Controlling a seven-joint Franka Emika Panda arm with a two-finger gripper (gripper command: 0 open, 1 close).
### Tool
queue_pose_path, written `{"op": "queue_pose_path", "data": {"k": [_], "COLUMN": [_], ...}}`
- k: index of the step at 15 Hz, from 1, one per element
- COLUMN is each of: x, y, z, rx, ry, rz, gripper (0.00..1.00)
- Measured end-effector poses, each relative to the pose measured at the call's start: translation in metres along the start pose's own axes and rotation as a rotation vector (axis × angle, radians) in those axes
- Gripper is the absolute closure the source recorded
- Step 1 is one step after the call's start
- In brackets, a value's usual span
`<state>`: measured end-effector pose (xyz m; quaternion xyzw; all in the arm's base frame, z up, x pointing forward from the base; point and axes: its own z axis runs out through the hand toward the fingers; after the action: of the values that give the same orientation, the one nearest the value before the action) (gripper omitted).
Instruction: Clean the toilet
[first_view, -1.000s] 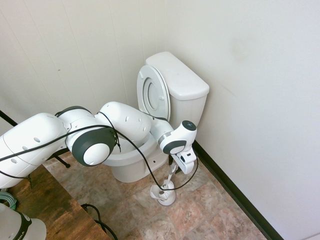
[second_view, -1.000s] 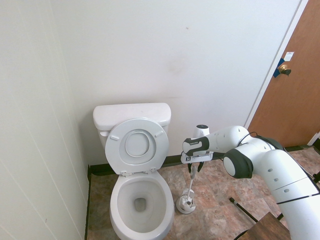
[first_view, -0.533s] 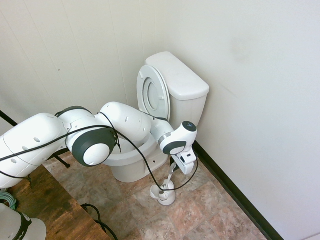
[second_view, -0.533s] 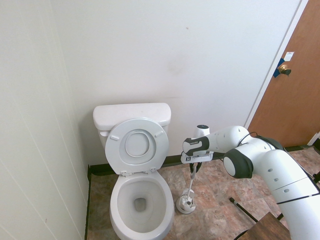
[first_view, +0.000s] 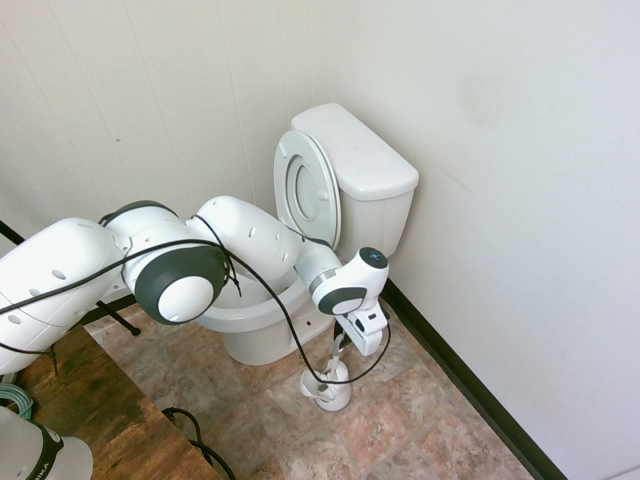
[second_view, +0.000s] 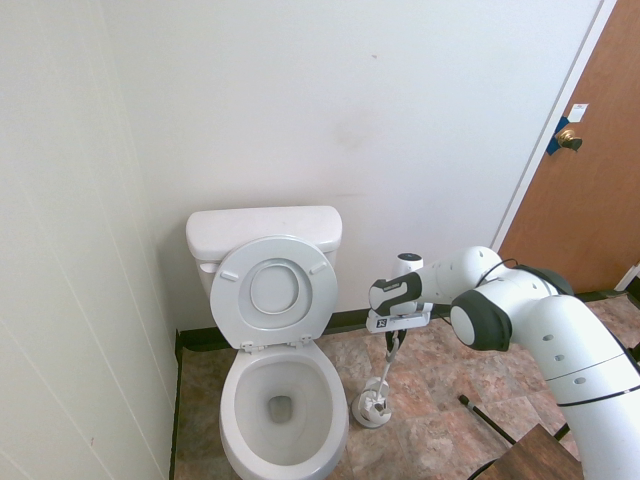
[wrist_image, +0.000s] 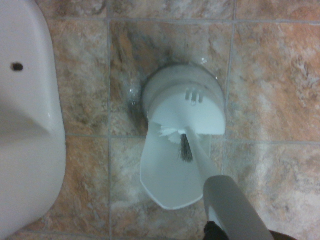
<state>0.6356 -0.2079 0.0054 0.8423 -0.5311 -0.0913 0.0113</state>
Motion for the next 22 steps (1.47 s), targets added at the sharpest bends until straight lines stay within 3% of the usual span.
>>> {"op": "queue_pose_path", "data": {"k": [4, 9, 17, 22], "x": [-0.03, -0.077, -0.145, -0.222], "y": [0.007, 0.02, 0.093, 0.102], "z": [-0.034, -0.115, -0.262, -0.349], "rx": [0.001, 0.022, 0.047, 0.094], "ry": [0.027, 0.069, 0.231, 0.258], "rz": [-0.024, -0.059, -0.079, -0.17], "gripper": [1.0, 1.0, 1.0, 1.0]}}
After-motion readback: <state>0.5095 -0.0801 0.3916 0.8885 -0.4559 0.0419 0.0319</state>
